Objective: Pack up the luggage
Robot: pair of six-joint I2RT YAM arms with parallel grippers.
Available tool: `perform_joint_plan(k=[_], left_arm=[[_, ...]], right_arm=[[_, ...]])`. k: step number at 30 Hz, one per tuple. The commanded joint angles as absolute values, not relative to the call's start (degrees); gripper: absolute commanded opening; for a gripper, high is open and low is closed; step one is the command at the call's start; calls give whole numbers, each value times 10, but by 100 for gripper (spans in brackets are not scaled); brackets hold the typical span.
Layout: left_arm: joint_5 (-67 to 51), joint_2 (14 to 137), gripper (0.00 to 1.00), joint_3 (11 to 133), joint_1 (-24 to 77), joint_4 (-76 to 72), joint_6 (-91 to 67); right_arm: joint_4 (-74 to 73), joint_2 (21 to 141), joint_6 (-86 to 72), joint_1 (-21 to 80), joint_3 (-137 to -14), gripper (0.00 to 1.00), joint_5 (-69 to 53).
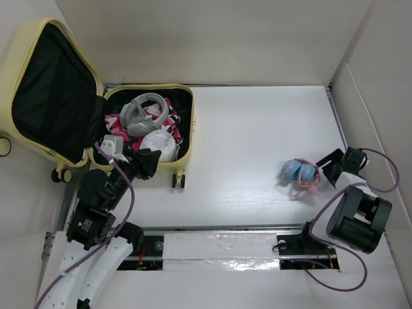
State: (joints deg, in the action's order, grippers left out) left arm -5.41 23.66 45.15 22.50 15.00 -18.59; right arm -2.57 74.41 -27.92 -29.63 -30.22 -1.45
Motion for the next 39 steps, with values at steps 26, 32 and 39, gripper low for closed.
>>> perform_joint_plan(k=[26, 32, 39], left_arm=[[-37, 244, 41, 455, 233, 127, -188], [-45, 257, 41, 454, 222, 122, -188], [-51, 264, 41, 454, 222, 121, -185]], right_arm=[[221, 827, -436, -25, -377, 12, -233], [150, 835, -383, 10, -466, 57, -168], [-46, 625, -260, 140, -450, 55, 34]])
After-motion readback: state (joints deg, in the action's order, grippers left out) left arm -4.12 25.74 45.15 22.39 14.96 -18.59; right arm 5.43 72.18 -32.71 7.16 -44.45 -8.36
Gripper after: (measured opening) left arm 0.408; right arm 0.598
